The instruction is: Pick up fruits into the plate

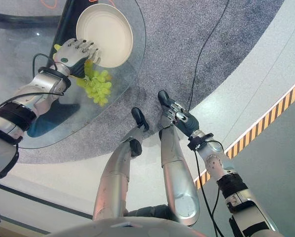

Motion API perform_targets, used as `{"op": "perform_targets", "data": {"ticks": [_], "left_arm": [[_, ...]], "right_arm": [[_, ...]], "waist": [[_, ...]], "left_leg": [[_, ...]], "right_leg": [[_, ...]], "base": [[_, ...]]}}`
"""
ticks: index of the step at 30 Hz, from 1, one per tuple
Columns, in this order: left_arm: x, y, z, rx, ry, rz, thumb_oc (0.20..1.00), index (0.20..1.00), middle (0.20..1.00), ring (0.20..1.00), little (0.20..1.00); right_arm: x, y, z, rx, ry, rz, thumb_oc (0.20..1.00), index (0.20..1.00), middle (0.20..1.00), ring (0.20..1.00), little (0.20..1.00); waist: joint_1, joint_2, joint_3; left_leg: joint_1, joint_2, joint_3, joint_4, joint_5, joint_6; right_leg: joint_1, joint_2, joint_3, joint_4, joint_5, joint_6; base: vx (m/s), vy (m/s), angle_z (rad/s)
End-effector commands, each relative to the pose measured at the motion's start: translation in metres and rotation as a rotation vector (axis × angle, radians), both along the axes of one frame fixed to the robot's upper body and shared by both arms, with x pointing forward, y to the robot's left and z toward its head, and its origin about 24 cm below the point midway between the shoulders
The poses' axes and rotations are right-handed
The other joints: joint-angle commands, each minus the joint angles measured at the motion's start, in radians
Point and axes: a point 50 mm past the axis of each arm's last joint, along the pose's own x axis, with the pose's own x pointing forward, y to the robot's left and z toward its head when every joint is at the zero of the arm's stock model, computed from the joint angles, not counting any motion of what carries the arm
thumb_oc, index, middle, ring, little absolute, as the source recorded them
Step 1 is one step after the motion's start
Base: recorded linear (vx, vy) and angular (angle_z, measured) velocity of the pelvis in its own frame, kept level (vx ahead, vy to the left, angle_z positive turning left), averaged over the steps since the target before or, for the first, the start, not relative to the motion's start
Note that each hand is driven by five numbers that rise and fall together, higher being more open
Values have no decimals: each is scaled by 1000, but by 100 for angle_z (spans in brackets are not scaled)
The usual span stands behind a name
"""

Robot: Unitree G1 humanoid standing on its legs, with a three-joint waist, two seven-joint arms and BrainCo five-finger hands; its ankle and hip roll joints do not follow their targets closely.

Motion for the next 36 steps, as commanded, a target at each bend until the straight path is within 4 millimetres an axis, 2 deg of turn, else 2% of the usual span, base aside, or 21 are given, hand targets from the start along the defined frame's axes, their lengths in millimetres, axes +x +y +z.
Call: {"op": "perform_targets", "data": {"ticks": [1,15,24,36], "left_arm": [[-11,23,-6,40,20,24,1000,1000,1000,1000,1000],[-24,33,-34,29,60,20,1000,1000,1000,1000,1000],[-23,30,-38,41,83,35,1000,1000,1000,1000,1000],[-9,28,-43,189,113,162,1000,1000,1000,1000,1000]], "right_arm": [[-15,0,-6,55,8,10,1000,1000,1000,1000,1000],[-13,0,-5,64,7,13,1000,1000,1000,1000,1000],[-11,0,-2,74,10,20,1000,1000,1000,1000,1000],[-5,11,6,112,-9,49,1000,1000,1000,1000,1000]], "waist": [[16,-8,-32],[41,6,-32],[41,1,-32],[18,-19,-32]], "left_leg": [[55,-73,-161,-39,-37,-27],[73,-72,-171,-79,-17,-28],[58,-70,-169,-80,-14,-29],[-15,-61,-157,-58,-7,-34]], "right_leg": [[54,22,-126,-55,-5,-4],[76,20,-132,-76,-2,4],[65,27,-131,-82,3,3],[-2,47,-124,-66,13,2]], "base": [[-17,31,-1],[-9,10,0],[0,0,0],[0,0,0]]}}
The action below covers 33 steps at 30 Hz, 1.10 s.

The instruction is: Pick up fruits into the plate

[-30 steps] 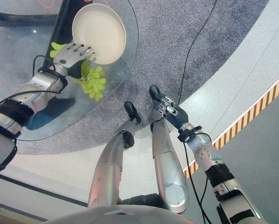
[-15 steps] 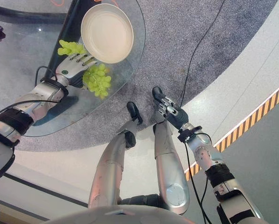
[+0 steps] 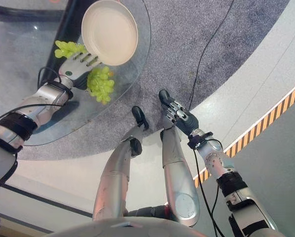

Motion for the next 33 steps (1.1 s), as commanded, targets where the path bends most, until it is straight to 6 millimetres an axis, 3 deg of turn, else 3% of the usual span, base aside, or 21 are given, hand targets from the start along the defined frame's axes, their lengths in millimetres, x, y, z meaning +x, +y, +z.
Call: {"op": "perform_targets", "data": {"ticks": [1,2,3,4,24,33], "left_arm": [[-4,23,-25,121,131,137,1000,1000,1000,1000,1000],[-3,22,-26,129,156,146,752,752,752,752,752],[-3,22,-28,147,182,156,231,231,231,231,231],[-3,22,-32,165,218,169,200,200,200,200,200],[-8,26,-27,181,238,168,200,200,200,200,200],[-8,33,-32,66,167,150,200,200,200,200,200]], "right_arm": [[-9,11,1,79,-17,40,1000,1000,1000,1000,1000],[-9,10,2,82,-19,39,1000,1000,1000,1000,1000],[-8,10,3,86,-19,37,1000,1000,1000,1000,1000],[-9,9,3,91,-21,37,1000,1000,1000,1000,1000],[-12,3,2,120,-20,36,1000,1000,1000,1000,1000],[-9,8,0,119,-4,45,1000,1000,1000,1000,1000]], "waist": [[-5,-13,-26],[-8,-14,-26],[-9,-15,-26],[-12,-15,-26],[-3,-6,-26],[8,-13,-26]], "left_leg": [[32,-61,-143,-69,-3,-30],[29,-61,-142,-70,-3,-31],[26,-61,-140,-69,-3,-31],[22,-60,-138,-69,-2,-32],[41,-66,-148,-77,-4,-32],[87,-66,-162,-92,-3,-31]], "right_leg": [[13,54,-118,-18,-5,-9],[10,56,-117,-19,-4,-9],[8,58,-116,-20,-2,-10],[3,59,-113,-22,0,-11],[26,51,-119,-30,-3,-10],[67,51,-125,-36,-3,-7]], "base": [[0,0,0],[0,0,0],[0,0,0],[0,0,0],[0,3,-3],[0,0,0]]}}
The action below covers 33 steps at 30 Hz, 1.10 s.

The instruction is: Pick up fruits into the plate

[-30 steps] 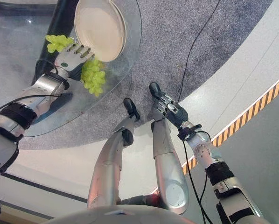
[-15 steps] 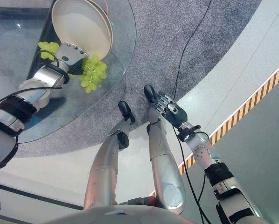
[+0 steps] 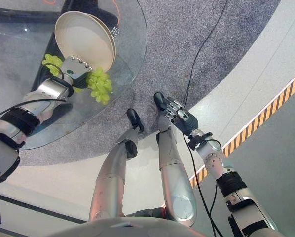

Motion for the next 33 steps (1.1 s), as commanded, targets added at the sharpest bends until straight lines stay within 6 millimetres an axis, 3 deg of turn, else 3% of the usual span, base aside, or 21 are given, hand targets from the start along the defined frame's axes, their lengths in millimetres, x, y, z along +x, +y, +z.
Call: {"op": "perform_targets", "data": {"ticks": [1,9,22,33], "left_arm": [[-11,27,-21,-60,26,56,200,200,200,200,200],[-12,34,-23,-196,-79,54,200,200,200,200,200],[-11,28,-15,-404,-235,16,200,200,200,200,200],[-21,21,-16,-845,-300,-64,200,200,200,200,200]], "right_arm": [[-7,6,2,76,-15,29,1000,1000,1000,1000,1000],[-4,8,0,72,-6,42,1000,1000,1000,1000,1000],[-3,12,-4,61,21,47,1000,1000,1000,1000,1000],[-11,9,-13,44,25,24,1000,1000,1000,1000,1000]], "waist": [[-6,36,30],[3,34,30],[14,35,30],[35,39,30]], "left_leg": [[99,-72,-178,-113,-1,-38],[147,-67,-182,-137,5,-40],[235,-59,-188,-167,11,-47],[357,-50,-198,-198,7,-55]], "right_leg": [[76,47,-142,-29,-22,-8],[118,41,-149,-37,-28,-8],[201,25,-161,-38,-55,-9],[319,1,-174,-49,-83,-12]], "base": [[0,0,0],[0,0,0],[12,15,2],[23,6,0]]}}
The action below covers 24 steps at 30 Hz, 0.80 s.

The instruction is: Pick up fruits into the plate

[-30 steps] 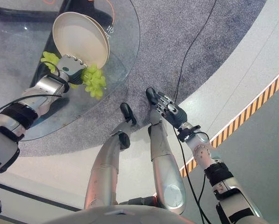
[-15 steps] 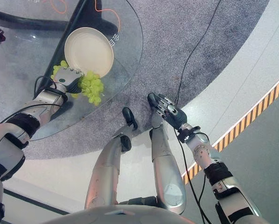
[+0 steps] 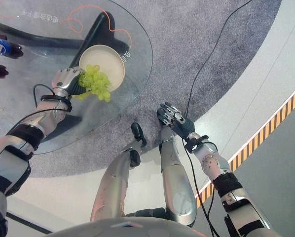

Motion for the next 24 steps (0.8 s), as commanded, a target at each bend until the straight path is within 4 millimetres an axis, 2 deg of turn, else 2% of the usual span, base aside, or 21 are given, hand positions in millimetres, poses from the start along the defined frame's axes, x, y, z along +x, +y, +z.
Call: {"op": "perform_targets", "data": {"ticks": [1,9,13,18,24], "left_arm": [[-4,-2,20,-193,-130,-60,200,200,200,200,200],[-19,-18,19,-507,-48,-256,200,200,200,200,200],[-30,-26,13,-661,58,-374,200,200,200,200,200],[-52,-37,-8,-958,314,-551,200,200,200,200,200],[-74,-61,-30,-1114,603,-722,200,200,200,200,200]], "right_arm": [[-9,3,5,39,-64,13,1000,1000,1000,1000,1000],[-15,-5,4,-28,-121,-38,1000,1000,1000,1000,1000],[-19,-11,7,-103,-173,-69,1000,1000,1000,1000,1000],[-24,-24,5,-204,-177,-53,1000,1000,1000,1000,1000],[-30,-30,0,-313,-149,34,1000,1000,1000,1000,1000]], "waist": [[15,34,22],[39,36,15],[52,36,-34],[79,39,-129],[107,36,-230]], "left_leg": [[113,-49,-178,-112,-9,-42],[271,-29,-188,-138,-30,-50],[328,-18,-197,-165,-34,-55],[425,-5,-216,-218,-34,-61],[501,2,-239,-234,-40,-64]], "right_leg": [[73,3,-150,32,-94,0],[246,-33,-183,7,-131,3],[314,-50,-203,-13,-147,6],[443,-63,-233,-69,-165,6],[544,-73,-271,-99,-178,-2]], "base": [[28,-6,3],[82,-24,15],[91,-51,23],[149,-66,25],[171,-65,25]]}}
